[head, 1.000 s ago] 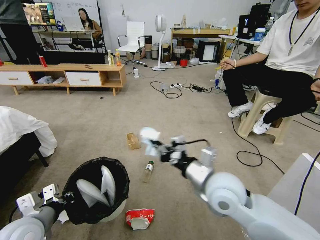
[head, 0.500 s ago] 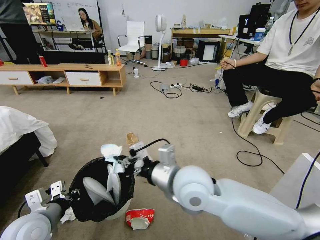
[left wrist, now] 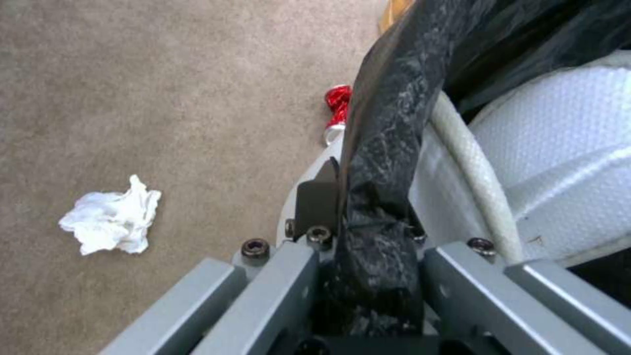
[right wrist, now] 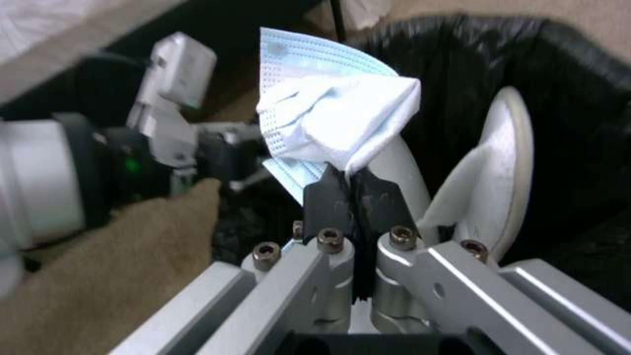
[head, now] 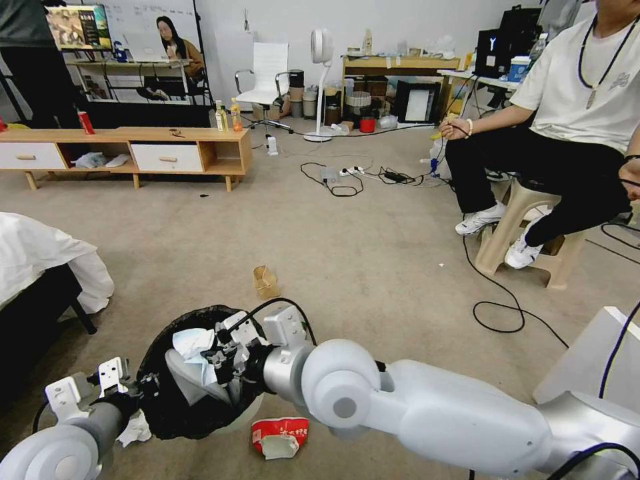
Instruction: Pick up the trash bin and place the garbage on the floor into it.
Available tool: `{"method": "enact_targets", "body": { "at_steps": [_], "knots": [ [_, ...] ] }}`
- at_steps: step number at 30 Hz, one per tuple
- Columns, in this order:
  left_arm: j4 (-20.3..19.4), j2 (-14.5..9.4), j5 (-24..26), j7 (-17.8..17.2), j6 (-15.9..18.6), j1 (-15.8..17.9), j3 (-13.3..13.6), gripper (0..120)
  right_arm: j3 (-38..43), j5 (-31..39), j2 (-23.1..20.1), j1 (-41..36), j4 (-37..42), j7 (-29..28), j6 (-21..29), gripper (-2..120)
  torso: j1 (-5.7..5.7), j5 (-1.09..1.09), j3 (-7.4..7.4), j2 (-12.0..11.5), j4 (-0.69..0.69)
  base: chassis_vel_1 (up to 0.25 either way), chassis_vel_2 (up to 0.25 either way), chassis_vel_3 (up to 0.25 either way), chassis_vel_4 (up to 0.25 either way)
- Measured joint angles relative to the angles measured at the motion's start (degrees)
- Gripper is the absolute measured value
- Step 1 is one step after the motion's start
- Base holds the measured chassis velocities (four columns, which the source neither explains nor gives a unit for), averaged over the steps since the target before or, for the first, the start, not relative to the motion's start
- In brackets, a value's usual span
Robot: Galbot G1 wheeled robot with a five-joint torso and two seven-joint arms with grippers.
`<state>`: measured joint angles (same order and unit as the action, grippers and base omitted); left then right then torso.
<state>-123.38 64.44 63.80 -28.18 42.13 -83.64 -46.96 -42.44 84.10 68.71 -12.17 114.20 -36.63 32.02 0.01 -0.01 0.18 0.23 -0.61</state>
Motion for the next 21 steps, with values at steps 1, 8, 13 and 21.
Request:
{"method": "enact_targets", "body": {
  "at_steps": [1,8,13,21],
  "knots": [
    [-0.20,-0.03,0.09,0.00,0.00,-0.11,-0.09,2,-0.41,-0.24,0.43,0.00,-0.93,-0.12,0.30,0,0.00,0.00,0.00,0.00,0.00,0.000,0.000,0.000,0.000],
    [-1.40,-0.05,0.50,-0.03,0.00,-0.64,-0.55,2,-1.95,-1.88,1.85,0.00,-3.75,-0.23,1.33,0,0.00,0.00,0.00,0.00,-0.01,0.000,0.000,0.000,0.000],
    [-2.11,-0.03,0.67,-0.02,0.00,-1.01,-0.80,2,-2.82,-3.18,2.92,-0.03,-5.60,-0.27,1.33,0,0.00,0.00,0.00,0.00,-0.01,0.000,0.000,0.000,0.000],
    [-3.10,0.16,0.69,0.25,0.00,-1.73,-0.99,2,-3.33,-5.07,3.07,-0.46,-7.20,0.11,1.16,0,0.00,0.01,0.00,0.00,-0.01,0.000,0.000,0.000,0.000]
  ]
}}
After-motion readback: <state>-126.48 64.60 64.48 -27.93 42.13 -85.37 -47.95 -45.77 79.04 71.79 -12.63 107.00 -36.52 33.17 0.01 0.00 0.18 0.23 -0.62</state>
